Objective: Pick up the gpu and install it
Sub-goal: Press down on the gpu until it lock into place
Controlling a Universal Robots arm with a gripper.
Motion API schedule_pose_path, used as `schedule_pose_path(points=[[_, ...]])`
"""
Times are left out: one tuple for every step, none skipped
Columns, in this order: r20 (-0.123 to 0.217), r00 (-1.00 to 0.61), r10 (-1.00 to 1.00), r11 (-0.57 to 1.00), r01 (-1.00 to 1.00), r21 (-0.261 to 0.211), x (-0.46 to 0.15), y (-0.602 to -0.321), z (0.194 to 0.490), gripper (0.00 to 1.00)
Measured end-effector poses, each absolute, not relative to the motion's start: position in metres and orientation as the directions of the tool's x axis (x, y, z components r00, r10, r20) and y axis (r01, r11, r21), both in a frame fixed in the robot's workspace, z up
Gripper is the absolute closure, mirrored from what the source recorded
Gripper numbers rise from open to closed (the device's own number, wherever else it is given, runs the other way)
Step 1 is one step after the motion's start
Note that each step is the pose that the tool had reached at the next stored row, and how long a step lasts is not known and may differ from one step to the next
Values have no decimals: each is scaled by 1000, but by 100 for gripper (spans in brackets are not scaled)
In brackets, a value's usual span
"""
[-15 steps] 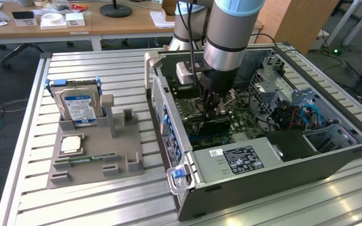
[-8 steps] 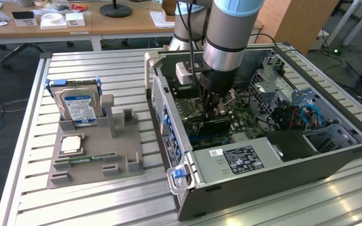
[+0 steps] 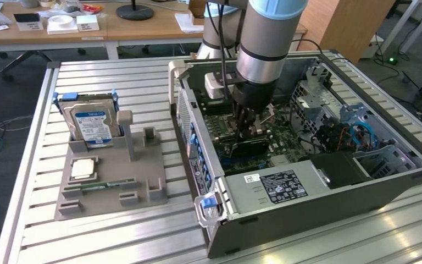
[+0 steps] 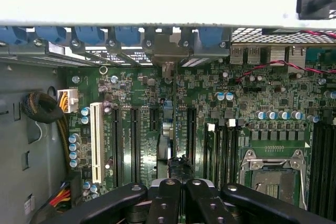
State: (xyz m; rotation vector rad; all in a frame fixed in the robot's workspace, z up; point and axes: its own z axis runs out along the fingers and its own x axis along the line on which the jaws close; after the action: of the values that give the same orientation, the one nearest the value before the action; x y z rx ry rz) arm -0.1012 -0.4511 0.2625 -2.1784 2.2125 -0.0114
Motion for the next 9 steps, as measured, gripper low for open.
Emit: schedule_pose_path(points=[[-21, -15, -1000, 16, -999, -31, -101, -451, 262, 89], [-21, -15, -1000, 16, -999, -31, -102, -451, 262, 89], [-21, -15, -1000, 16, -999, -31, -102, -451, 262, 89], [-21, -15, -1000, 16, -999, -32, -103, -451, 262, 89], [-21, -15, -1000, 16, -999, -32, -103, -451, 262, 89], [-21, -15, -1000, 16, -999, -32, -104, -451, 262, 89], [-21, -15, -1000, 16, -999, -32, -105, -451, 262, 89], [-21, -15, -1000, 16, -999, -32, -105, -451, 262, 89], [-21, -15, -1000, 16, -999, -32, -105, -451, 262, 89]])
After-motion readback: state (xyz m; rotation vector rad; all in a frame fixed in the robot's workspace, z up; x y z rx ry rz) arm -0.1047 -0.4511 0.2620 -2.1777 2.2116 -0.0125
